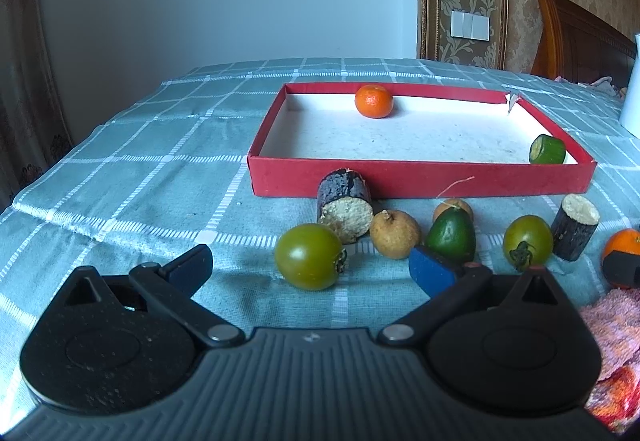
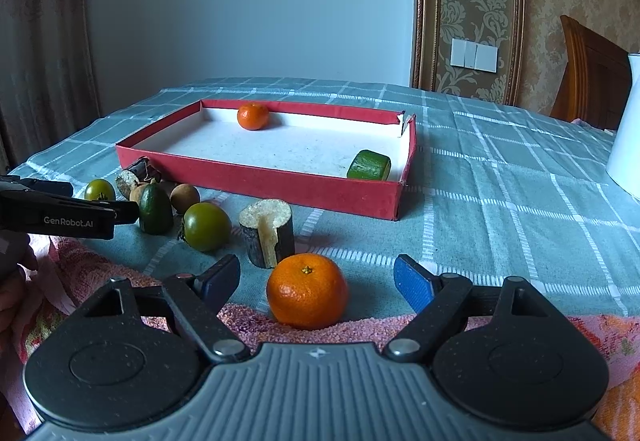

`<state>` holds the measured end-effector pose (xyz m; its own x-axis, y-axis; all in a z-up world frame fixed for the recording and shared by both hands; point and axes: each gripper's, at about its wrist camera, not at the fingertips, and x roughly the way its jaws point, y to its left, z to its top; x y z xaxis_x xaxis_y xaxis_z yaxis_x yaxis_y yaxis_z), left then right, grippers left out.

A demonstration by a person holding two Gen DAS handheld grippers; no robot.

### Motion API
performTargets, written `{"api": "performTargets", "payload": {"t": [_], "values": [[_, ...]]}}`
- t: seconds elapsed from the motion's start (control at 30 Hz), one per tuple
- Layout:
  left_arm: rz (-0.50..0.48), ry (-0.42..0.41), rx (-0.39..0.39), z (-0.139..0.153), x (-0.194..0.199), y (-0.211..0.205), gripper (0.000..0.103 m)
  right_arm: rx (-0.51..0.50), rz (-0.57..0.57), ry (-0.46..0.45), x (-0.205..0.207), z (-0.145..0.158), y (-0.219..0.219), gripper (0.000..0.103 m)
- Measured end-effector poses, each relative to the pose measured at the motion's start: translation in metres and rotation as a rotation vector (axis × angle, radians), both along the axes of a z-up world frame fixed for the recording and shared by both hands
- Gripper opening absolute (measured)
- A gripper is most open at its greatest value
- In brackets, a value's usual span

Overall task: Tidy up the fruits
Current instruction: 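Move the right gripper to the second orange and close on it, then carry the orange into the tray corner and open the right gripper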

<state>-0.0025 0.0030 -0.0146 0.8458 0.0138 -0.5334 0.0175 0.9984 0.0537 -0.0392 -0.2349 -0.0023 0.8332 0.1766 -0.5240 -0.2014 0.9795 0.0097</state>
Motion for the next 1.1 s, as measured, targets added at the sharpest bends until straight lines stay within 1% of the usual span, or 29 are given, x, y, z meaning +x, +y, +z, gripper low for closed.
{"api": "performTargets", "payload": {"t": [0.2, 0.23, 0.3, 0.37, 0.43, 0.5, 0.6, 0.83, 0.93, 1.0, 1.1], "values": [[0.002, 0.005, 0.001, 0.000, 0.001, 0.000, 0.103, -0.008, 0.001, 0.020, 0.002, -0.001, 0.002, 0.085], [0.002, 0.006, 0.001, 0.000, 0.001, 0.000, 0.103, -0.012, 0.001, 0.024, 0.003, -0.002, 0.002, 0.082], [0.002, 0.006, 0.001, 0.000, 0.002, 0.000, 0.103, -0.012, 0.014, 0.042, 0.005, -0.003, 0.003, 0.057], [0.003, 0.006, 0.000, 0.000, 0.002, 0.000, 0.103, -0.006, 0.020, 0.071, 0.008, -0.006, 0.002, 0.048], [0.002, 0.006, 0.000, 0.000, 0.002, 0.000, 0.103, 0.004, 0.020, 0.076, 0.009, -0.006, 0.001, 0.047], [0.002, 0.006, -0.002, 0.000, 0.002, 0.000, 0.103, 0.000, 0.030, 0.076, 0.008, -0.006, 0.003, 0.043], [0.000, 0.005, -0.006, 0.000, 0.002, 0.001, 0.103, -0.013, 0.028, 0.071, 0.008, -0.006, 0.005, 0.043], [-0.002, 0.002, -0.014, 0.000, 0.001, 0.002, 0.103, 0.005, 0.023, 0.059, 0.005, -0.002, 0.001, 0.042], [-0.002, 0.002, -0.015, 0.000, 0.001, 0.002, 0.103, 0.031, 0.014, 0.025, 0.003, 0.011, -0.003, 0.042], [-0.003, 0.000, -0.016, 0.000, 0.001, 0.002, 0.103, 0.048, 0.009, -0.013, 0.004, 0.026, -0.007, 0.042], [-0.003, -0.003, -0.017, 0.000, 0.000, 0.002, 0.103, 0.051, 0.009, -0.058, 0.018, 0.047, -0.008, 0.042]]}}
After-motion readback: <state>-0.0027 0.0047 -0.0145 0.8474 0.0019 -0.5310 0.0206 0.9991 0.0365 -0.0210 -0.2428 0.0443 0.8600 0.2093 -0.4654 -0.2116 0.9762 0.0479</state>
